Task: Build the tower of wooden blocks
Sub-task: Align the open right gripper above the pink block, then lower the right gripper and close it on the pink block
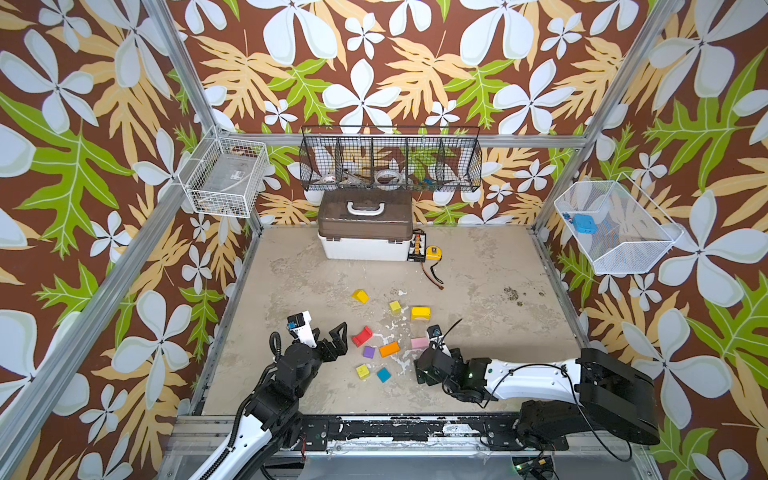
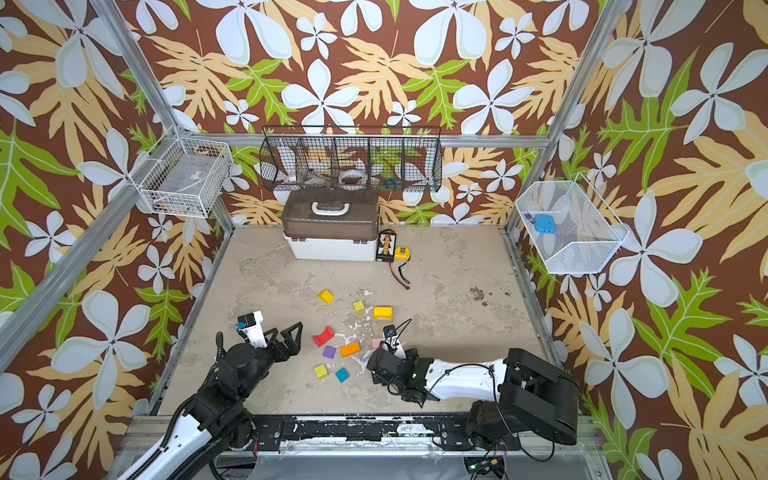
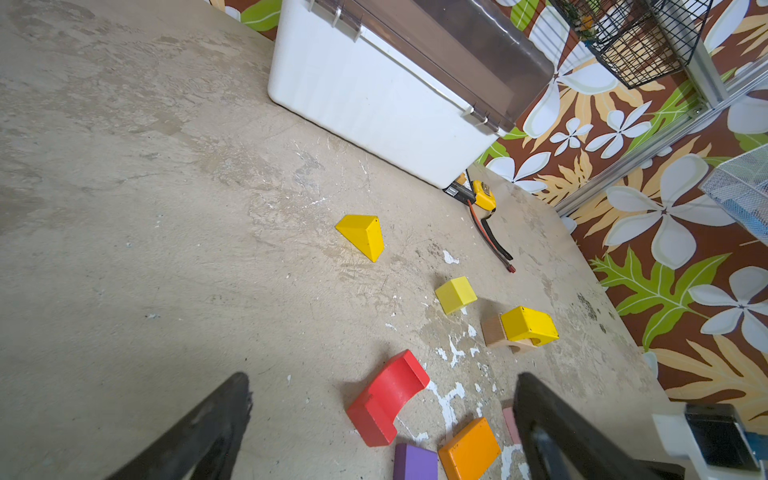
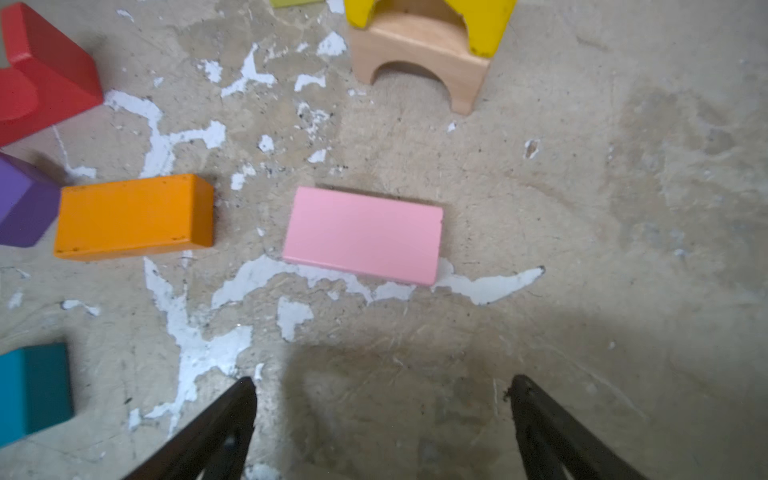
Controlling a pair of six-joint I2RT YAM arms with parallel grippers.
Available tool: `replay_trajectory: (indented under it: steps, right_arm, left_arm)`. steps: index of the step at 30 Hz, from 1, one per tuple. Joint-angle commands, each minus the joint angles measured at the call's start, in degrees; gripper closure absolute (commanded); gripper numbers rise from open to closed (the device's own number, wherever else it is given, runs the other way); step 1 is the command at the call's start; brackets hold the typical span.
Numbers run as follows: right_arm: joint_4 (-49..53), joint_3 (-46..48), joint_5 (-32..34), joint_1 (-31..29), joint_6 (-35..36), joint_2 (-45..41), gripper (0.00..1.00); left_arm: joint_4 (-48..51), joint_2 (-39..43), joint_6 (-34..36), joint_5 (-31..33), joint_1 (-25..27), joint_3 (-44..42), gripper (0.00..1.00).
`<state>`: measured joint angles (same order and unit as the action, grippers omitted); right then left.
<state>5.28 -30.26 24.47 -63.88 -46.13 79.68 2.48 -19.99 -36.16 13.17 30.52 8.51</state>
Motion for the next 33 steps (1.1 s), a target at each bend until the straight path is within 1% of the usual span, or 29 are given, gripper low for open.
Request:
replay_trajectory:
  steps: [1, 4, 9, 12, 15, 18, 26, 33]
  right_arm:
    - [5.1, -1.9, 2.2, -0.4, -2.8, 1.1, 0.03]
    - [9.2, -5.9, 4.7, -0.3, -4.9, 5.3, 0.0]
    - [6.0, -8.8, 2.2, 0.0, -3.1, 10.7, 0.0]
    - [5.9, -10.8, 0.8, 1.2, -2.9, 13.6, 0.0]
    - [5.3, -11.6, 0.0, 1.8, -2.2, 15.0, 0.04]
    - [4.5, -11.9, 0.0, 2.0, -1.8, 15.8, 0.11]
    - [4.4, -11.9, -0.1, 3.1, -2.0, 16.5, 0.23]
    - [4.1, -12.4, -0.5, 4.1, -2.1, 18.4, 0.25]
  left_arm:
    - [-1.2, 0.2, 0.1, -0.1, 0.0, 0.0, 0.0]
    - [-1.1, 0.5, 0.1, 0.3, 0.0, -0.1, 0.0]
    - [-1.1, 0.5, 0.1, -0.4, 0.0, 0.0, 0.0]
    - [-1.0, 0.8, 0.1, -0.3, 0.0, -0.1, 0.0]
    - [-0.9, 0.7, 0.1, -0.2, 0.0, -0.2, 0.0]
    - [-1.0, 0.9, 0.1, -0.4, 0.0, -0.2, 0.0]
    - [-1.0, 1.0, 0.1, -0.5, 0.0, -0.2, 0.0]
    - [-1.0, 1.2, 0.0, -0.4, 0.0, -0.3, 0.0]
